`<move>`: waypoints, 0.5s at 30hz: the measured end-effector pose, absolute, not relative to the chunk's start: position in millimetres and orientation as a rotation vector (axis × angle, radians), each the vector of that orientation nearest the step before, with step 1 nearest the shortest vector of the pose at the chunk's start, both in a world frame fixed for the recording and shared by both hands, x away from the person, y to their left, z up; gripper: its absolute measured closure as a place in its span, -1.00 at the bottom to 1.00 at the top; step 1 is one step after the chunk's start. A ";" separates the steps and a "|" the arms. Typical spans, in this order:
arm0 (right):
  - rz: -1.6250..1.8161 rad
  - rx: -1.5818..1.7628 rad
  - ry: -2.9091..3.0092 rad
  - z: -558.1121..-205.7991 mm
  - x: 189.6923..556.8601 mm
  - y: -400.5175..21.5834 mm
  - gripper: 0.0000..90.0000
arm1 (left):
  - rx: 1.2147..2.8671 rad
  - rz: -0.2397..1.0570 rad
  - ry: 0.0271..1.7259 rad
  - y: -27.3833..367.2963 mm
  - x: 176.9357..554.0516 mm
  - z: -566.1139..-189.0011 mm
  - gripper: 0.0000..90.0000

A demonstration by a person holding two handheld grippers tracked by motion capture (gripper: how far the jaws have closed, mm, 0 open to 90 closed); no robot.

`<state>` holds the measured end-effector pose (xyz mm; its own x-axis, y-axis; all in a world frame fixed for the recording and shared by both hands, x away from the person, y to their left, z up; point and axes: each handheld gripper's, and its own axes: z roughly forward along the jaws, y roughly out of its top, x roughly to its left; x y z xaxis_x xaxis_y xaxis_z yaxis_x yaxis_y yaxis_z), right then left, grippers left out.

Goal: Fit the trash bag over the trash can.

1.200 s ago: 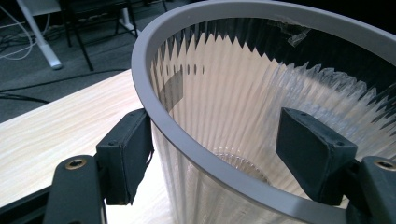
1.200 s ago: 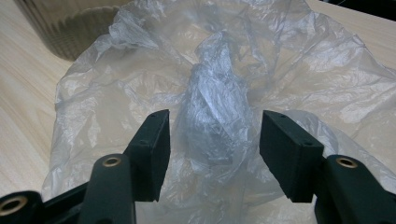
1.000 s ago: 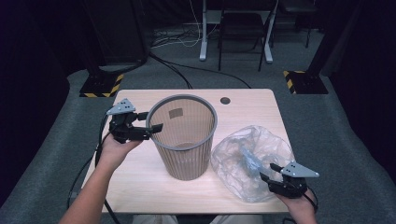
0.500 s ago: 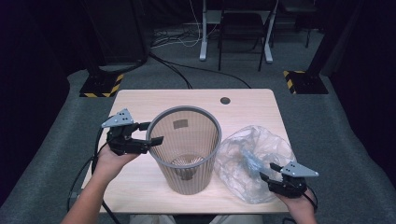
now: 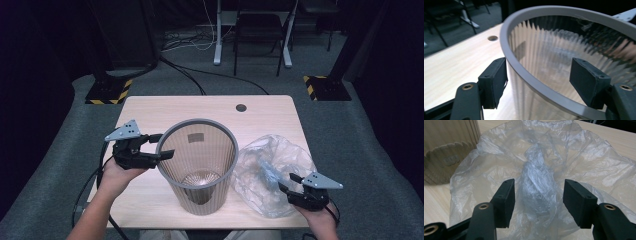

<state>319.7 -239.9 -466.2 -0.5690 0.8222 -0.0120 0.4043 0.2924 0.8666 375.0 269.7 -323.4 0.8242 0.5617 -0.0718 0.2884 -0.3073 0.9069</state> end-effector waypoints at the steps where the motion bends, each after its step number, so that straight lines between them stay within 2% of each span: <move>1: 1.206 1.086 2.104 -464.7 319.0 -238.7 -0.10 | 1.890 0.309 0.645 271.5 375.2 -322.2 -0.38; 15: 1.211 1.002 2.082 -440.6 324.1 -225.3 -0.23 | 1.837 0.375 0.666 291.4 364.0 -309.9 -0.40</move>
